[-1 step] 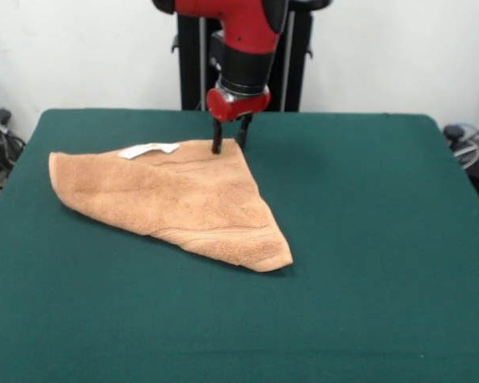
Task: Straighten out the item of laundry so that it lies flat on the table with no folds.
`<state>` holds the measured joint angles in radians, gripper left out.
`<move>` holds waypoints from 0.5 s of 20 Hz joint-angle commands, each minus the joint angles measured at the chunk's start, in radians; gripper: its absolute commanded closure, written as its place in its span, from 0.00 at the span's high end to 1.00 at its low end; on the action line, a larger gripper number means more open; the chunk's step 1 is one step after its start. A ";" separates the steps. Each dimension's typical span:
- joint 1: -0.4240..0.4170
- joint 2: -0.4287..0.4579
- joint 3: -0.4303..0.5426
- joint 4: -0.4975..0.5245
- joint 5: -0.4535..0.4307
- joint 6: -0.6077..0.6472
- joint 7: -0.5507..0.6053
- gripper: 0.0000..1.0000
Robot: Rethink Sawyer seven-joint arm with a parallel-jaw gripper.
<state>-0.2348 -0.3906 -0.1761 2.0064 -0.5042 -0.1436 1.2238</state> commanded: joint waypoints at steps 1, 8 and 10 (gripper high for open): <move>-0.030 0.017 0.044 -0.089 0.013 0.008 0.166 1.00; 0.009 0.019 0.026 -0.075 0.024 -0.020 0.180 1.00; 0.034 0.013 0.016 -0.066 0.035 -0.024 0.188 1.00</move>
<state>-0.2346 -0.3905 -0.1788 2.0061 -0.5041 -0.1434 1.2238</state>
